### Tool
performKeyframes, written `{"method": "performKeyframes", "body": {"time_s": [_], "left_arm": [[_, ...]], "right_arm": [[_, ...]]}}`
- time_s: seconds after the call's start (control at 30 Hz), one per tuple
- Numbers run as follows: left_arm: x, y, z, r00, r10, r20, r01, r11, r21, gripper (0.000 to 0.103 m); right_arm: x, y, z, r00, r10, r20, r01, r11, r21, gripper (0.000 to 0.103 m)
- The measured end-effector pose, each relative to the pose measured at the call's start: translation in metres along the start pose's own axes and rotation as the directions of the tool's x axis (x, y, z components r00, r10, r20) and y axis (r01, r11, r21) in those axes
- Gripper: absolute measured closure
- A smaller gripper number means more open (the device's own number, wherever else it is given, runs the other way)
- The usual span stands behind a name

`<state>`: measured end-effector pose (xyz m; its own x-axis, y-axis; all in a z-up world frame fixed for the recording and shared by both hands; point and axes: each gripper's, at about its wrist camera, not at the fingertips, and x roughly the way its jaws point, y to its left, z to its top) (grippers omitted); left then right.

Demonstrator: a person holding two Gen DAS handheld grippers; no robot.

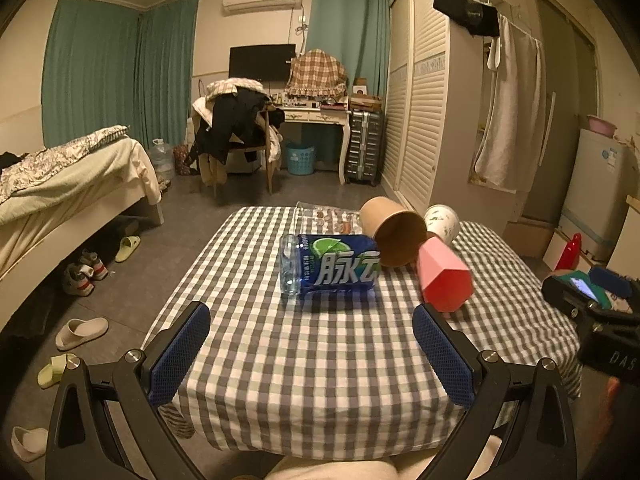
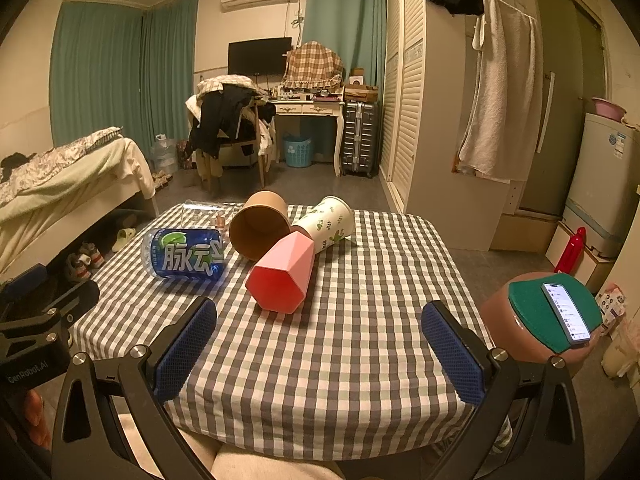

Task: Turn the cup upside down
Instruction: 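Close the left tool around the lying blue-labelled bottle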

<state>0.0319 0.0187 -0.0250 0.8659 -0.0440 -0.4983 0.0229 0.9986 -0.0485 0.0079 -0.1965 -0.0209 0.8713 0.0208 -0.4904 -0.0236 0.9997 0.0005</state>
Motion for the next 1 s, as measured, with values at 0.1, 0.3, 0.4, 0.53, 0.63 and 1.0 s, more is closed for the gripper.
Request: {"method": "performKeyframes", "body": {"time_s": [0.1, 0.3, 0.4, 0.53, 0.63, 1.0], "left_arm": [[0.019, 0.014, 0.004, 0.999, -0.03, -0.029, 0.031, 0.999, 0.02, 0.0], [0.072, 0.043, 0.021, 0.994, -0.086, -0.065, 0.096, 0.981, 0.171, 0.0], [0.098, 0.047, 0.032, 0.983, -0.156, -0.092, 0.177, 0.938, 0.298, 0.0], [0.133, 0.042, 0.039, 0.946, -0.261, -0.193, 0.322, 0.833, 0.45, 0.0], [0.153, 0.035, 0.041, 0.917, -0.311, -0.25, 0.398, 0.759, 0.515, 0.0], [0.198, -0.003, 0.034, 0.864, -0.363, -0.348, 0.502, 0.589, 0.634, 0.007]], "right_arm": [[0.011, 0.004, 0.007, 1.0, -0.008, -0.018, 0.008, 1.0, -0.01, 0.0], [0.039, 0.019, 0.02, 0.997, 0.002, -0.079, -0.005, 0.999, -0.045, 0.0], [0.056, 0.029, 0.027, 0.994, -0.004, -0.109, -0.005, 0.997, -0.076, 0.0], [0.076, 0.04, 0.031, 0.989, 0.012, -0.15, -0.024, 0.996, -0.083, 0.0], [0.09, 0.049, 0.032, 0.985, 0.013, -0.171, -0.029, 0.995, -0.093, 0.0], [0.128, 0.047, 0.037, 0.971, 0.013, -0.239, -0.025, 0.999, -0.048, 0.0]]}}
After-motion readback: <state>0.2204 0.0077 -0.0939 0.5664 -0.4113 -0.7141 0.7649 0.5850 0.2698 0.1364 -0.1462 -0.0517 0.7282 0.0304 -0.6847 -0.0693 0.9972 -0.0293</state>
